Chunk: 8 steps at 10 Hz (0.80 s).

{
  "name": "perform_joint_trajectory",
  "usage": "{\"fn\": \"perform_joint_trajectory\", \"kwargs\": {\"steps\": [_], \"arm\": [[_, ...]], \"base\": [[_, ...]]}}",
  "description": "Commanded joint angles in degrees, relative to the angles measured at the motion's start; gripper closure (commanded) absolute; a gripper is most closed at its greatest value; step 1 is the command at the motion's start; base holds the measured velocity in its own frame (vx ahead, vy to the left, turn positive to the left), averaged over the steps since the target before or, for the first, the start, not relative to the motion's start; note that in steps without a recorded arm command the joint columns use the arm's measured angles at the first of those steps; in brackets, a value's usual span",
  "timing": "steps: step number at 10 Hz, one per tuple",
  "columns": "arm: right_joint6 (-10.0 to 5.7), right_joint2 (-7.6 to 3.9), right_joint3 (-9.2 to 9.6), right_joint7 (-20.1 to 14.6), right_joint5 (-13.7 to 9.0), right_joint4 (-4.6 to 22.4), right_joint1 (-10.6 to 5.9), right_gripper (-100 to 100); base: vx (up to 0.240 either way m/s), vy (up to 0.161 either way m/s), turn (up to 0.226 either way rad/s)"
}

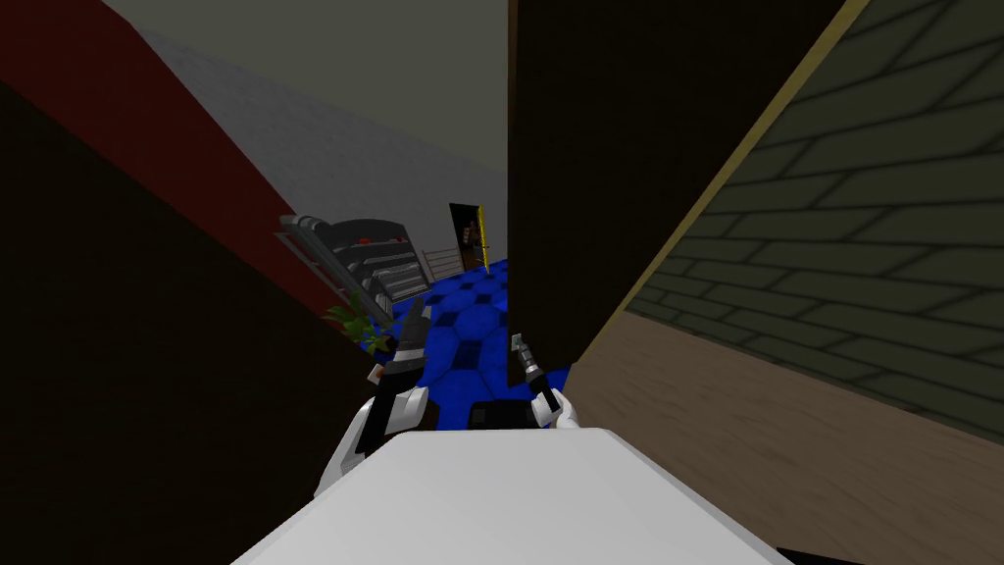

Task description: Push the door open

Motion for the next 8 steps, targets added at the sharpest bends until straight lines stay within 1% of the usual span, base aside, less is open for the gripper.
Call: {"fn": "perform_joint_trajectory", "kwargs": {"steps": [1, 2, 4, 7, 8], "arm": [[-0.14, -0.03, -0.07, 0.0, 0.0, -0.1, -0.05, 100], [0.04, -0.59, -1.05, 0.2, -0.4, 0.2, -0.11, 100], [0.06, -0.99, -1.96, 0.5, -0.8, 0.3, -0.22, 100], [0.11, -1.56, -3.74, 0.9, -1.5, 0.6, -0.44, 100], [0.12, -1.65, -4.07, 1.0, -1.6, 0.7, -0.48, 100]], "base": [[0.0, 0.0, 0.0], [0.106, 0.032, -0.032], [0.186, 0.062, -0.07], [0.176, 0.064, -0.024], [0.154, 0.062, -0.046]]}}
